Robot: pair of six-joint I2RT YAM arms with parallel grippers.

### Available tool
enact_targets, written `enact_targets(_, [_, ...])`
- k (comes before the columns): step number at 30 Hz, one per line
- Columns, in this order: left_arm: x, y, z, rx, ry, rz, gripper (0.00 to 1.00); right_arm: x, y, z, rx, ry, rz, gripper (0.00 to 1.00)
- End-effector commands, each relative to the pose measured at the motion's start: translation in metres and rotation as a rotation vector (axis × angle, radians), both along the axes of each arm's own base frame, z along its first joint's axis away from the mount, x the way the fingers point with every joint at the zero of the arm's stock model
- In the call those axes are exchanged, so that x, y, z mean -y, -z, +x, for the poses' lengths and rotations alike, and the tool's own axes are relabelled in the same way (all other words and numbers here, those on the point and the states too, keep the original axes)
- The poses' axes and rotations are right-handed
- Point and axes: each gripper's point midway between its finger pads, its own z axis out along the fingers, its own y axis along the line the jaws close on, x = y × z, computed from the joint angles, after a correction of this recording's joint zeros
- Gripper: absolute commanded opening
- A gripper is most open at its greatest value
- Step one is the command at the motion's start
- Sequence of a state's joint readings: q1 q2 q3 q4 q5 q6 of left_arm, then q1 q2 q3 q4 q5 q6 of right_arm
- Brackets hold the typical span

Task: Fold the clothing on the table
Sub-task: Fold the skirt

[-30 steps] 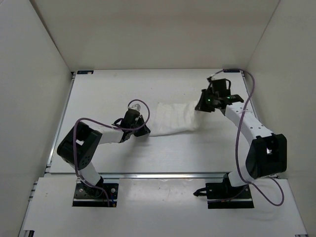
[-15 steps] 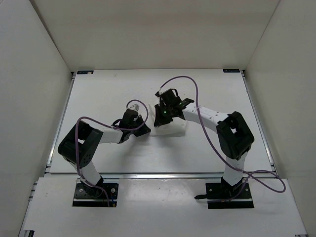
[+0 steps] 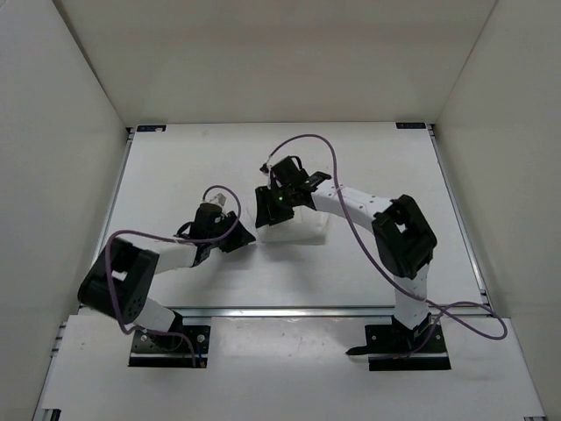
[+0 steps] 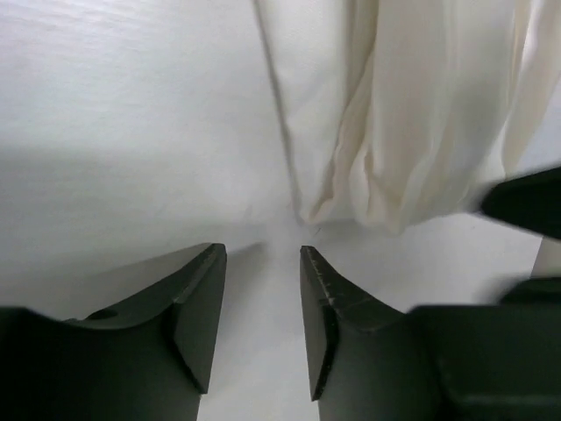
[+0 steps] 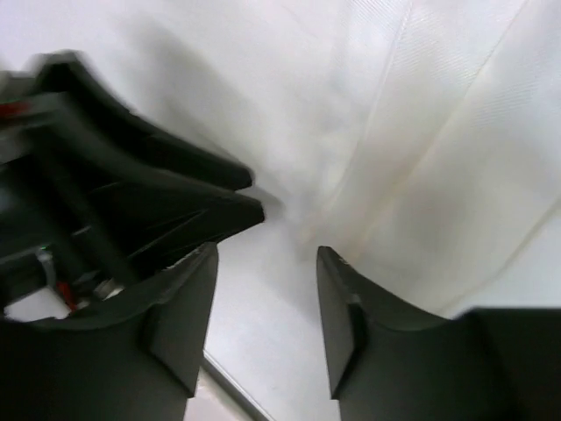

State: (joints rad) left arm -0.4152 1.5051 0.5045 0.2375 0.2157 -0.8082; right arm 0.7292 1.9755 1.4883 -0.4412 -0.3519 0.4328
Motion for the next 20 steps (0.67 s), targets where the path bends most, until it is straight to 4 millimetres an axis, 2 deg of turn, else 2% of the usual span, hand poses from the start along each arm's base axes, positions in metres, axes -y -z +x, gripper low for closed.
enact_targets(1, [-0.019,-0.023,-0.017,0.008,0.003,-0.031,0.51,0.002,-0.115,-0.003,0.234,-0.019,0.16,0.48])
enact_targets(2, [-0.025,-0.031,-0.019,0.023,-0.003,-0.035,0.57,0.014,-0.133,-0.007,0.278,0.004,0.185,0.49])
enact_targets(3, [-0.027,-0.035,-0.023,0.031,0.008,-0.038,0.58,0.024,-0.154,-0.013,0.321,0.028,0.212,0.5])
enact_targets(5, [-0.034,-0.043,-0.035,0.047,0.035,-0.044,0.71,0.061,-0.146,-0.012,0.327,0.109,0.195,0.51])
enact_targets(6, [-0.039,-0.053,-0.039,0.065,0.055,-0.034,0.82,0.08,-0.148,-0.014,0.333,0.146,0.2,0.51])
enact_targets(7, [-0.044,-0.055,-0.041,0.061,0.058,-0.022,0.94,0.095,-0.141,-0.019,0.321,0.171,0.193,0.5])
enact_targets(9, [-0.049,-0.065,-0.048,0.05,0.077,0.029,0.99,0.13,-0.126,-0.013,0.313,0.241,0.157,0.51])
enact_targets(10, [-0.052,-0.061,-0.054,0.032,0.099,0.065,0.99,0.145,-0.119,-0.011,0.309,0.272,0.137,0.51])
enact_targets(11, [-0.05,-0.074,-0.05,0.07,0.121,0.074,0.99,0.152,-0.113,-0.011,0.302,0.287,0.122,0.51])
enact_targets(14, [-0.052,-0.087,-0.051,0.125,0.114,0.095,0.99,0.173,-0.09,-0.01,0.275,0.325,0.058,0.51])
enact_targets(17, [-0.059,-0.087,-0.054,0.126,0.074,0.107,0.99,0.174,-0.077,0.0,0.276,0.318,-0.031,0.52])
enact_targets(19, [-0.06,-0.087,-0.055,0.104,0.083,0.111,0.99,0.162,-0.082,0.012,0.319,0.292,-0.091,0.54])
enact_targets(20, [-0.061,-0.087,-0.055,0.101,0.091,0.113,0.99,0.164,-0.07,0.022,0.321,0.302,-0.155,0.55])
